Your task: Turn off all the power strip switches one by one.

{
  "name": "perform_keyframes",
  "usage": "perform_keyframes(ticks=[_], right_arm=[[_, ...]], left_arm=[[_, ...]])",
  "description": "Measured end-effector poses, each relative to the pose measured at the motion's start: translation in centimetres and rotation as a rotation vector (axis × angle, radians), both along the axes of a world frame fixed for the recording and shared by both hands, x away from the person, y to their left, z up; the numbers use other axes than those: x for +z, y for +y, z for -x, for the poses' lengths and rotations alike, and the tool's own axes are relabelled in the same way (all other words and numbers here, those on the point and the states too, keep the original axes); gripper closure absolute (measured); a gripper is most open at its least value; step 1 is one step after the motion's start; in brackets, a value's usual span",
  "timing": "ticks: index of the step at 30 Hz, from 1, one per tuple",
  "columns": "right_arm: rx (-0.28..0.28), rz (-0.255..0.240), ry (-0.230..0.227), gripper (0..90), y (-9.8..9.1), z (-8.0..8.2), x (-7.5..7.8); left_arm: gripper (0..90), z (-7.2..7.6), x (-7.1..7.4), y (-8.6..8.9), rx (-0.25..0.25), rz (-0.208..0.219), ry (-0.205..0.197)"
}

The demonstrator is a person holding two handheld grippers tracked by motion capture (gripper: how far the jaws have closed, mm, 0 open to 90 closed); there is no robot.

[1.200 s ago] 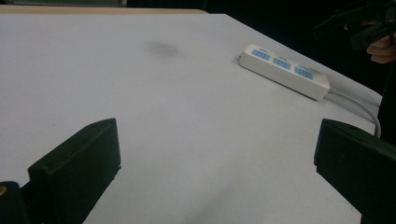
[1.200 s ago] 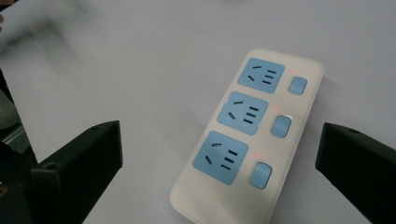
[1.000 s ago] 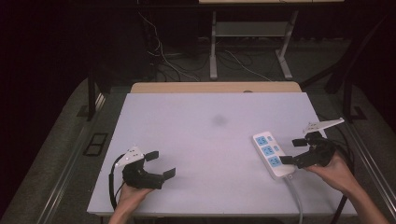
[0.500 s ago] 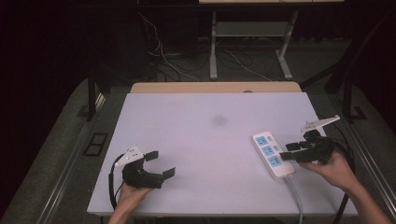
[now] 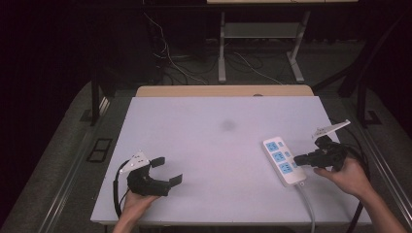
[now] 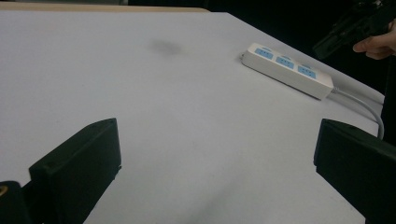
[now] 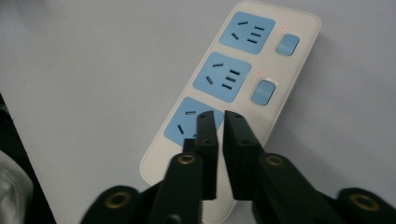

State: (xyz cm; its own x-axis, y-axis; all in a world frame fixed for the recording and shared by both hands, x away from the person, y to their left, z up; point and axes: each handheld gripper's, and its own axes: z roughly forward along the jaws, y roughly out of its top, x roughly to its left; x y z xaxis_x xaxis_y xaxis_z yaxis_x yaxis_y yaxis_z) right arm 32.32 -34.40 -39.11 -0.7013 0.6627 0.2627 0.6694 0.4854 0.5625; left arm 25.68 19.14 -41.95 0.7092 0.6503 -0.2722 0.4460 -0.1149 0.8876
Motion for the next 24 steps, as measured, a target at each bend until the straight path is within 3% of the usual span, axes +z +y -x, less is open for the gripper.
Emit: perform_keyframes(ticks=[10, 24], right_arm=[[-0.006, 0.01, 0.046, 90.0, 0.0, -0.6, -1.1], [-0.029, 0.031, 0.038, 90.0, 0.1, -0.9, -1.7]], left_arm=[[0.0, 0.0, 0.0, 0.0, -0.002, -0.001, -0.004], [0.0, 0.0, 0.0, 0.0, 0.0, -0.001, -0.006]])
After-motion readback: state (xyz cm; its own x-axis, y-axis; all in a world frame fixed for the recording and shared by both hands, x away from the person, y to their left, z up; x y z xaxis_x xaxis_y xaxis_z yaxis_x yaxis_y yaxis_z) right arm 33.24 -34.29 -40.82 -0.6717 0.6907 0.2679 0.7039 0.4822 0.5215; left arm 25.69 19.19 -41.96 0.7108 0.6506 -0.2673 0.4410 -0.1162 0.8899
